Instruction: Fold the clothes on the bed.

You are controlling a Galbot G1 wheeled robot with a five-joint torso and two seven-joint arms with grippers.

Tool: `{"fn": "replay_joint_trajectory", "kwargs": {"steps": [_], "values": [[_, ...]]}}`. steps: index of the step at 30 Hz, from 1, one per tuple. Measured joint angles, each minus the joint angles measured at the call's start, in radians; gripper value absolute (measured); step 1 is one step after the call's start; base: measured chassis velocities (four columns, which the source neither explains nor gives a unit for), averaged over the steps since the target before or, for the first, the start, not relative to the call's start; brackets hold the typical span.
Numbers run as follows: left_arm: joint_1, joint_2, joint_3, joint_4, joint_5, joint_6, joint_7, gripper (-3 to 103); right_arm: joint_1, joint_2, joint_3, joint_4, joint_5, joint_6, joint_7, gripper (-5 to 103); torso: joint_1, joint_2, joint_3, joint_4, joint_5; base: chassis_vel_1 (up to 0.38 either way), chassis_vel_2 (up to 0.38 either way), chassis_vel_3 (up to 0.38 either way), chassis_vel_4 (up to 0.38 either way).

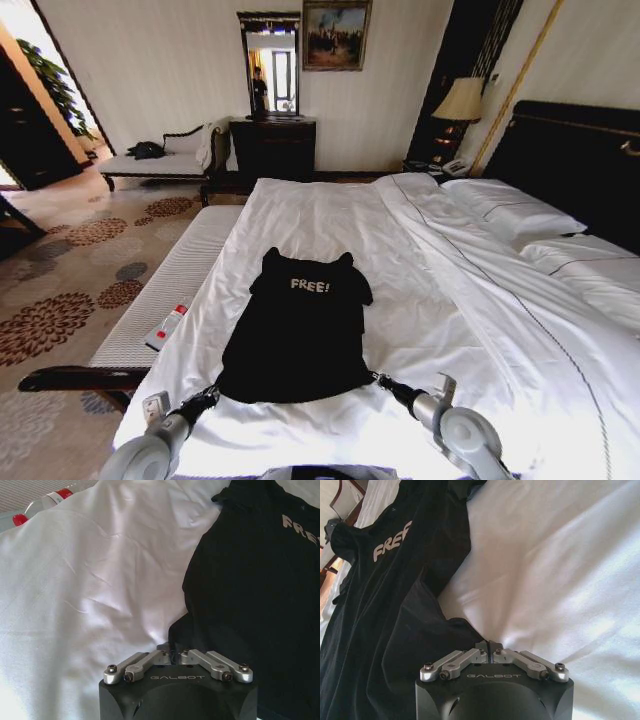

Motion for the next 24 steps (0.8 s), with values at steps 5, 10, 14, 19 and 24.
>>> {"fn": "replay_joint_trajectory", "kwargs": {"steps": [5,10,14,19,24], "values": [[-0.012,-0.007,0.007,0.005,-0.002,-0.002,0.001,0,-0.004,0.003,0.001,0.001,0.000,0.002,0.000,1,0.000,0.000,0.000,-0.0002,0.0000,0.000,0.000,0.000,0.000],[-0.015,-0.015,0.011,0.004,-0.002,-0.004,0.001,0,-0.008,0.005,0.004,0.003,0.000,0.004,0.000,1,0.000,0.000,0.000,-0.0001,0.0001,0.000,0.000,0.000,0.000],[0.005,-0.026,0.004,-0.023,0.003,-0.006,-0.002,0,-0.016,0.004,0.013,0.017,0.000,0.004,0.001,1,0.000,0.000,0.000,-0.0002,0.0000,0.000,0.000,0.000,0.000],[0.088,-0.064,-0.027,-0.092,0.051,-0.035,-0.001,0,-0.071,0.003,0.049,0.076,-0.014,0.001,0.020,1,0.000,0.000,0.000,-0.0001,0.0001,0.000,0.000,0.000,0.000],[0.145,-0.095,-0.050,-0.129,0.099,-0.067,-0.010,0,-0.133,0.006,0.075,0.128,-0.071,-0.001,0.031,1,0.000,0.000,0.000,-0.0001,0.0000,0.000,0.000,0.000,0.000]]}}
